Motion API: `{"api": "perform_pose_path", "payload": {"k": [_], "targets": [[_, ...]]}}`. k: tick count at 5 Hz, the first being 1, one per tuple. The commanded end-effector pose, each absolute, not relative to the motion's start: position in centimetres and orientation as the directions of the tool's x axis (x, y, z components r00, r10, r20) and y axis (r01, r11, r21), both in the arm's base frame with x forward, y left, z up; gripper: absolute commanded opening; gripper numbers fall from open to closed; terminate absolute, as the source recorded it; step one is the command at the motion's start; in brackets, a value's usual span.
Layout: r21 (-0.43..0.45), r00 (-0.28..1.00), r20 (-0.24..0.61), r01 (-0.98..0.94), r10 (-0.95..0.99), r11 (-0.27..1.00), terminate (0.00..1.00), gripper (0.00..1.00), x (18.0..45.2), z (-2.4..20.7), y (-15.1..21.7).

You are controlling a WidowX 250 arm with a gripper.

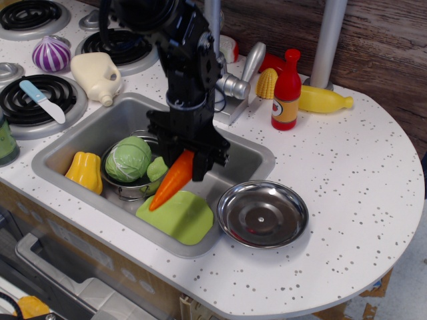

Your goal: Put carrot on plate

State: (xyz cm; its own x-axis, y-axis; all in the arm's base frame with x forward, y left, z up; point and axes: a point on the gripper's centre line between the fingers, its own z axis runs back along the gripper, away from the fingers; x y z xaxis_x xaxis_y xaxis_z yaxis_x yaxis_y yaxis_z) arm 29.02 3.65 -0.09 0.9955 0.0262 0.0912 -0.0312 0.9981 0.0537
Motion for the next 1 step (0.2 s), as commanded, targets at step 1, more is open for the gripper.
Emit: {"api": "perform_pose_path", "payload": {"k": [1], "targets": [[0.046,0.993,0.095,-0.072,0.067,0.996,1.00,0.00,28.37,-1.73,2.93]]}}
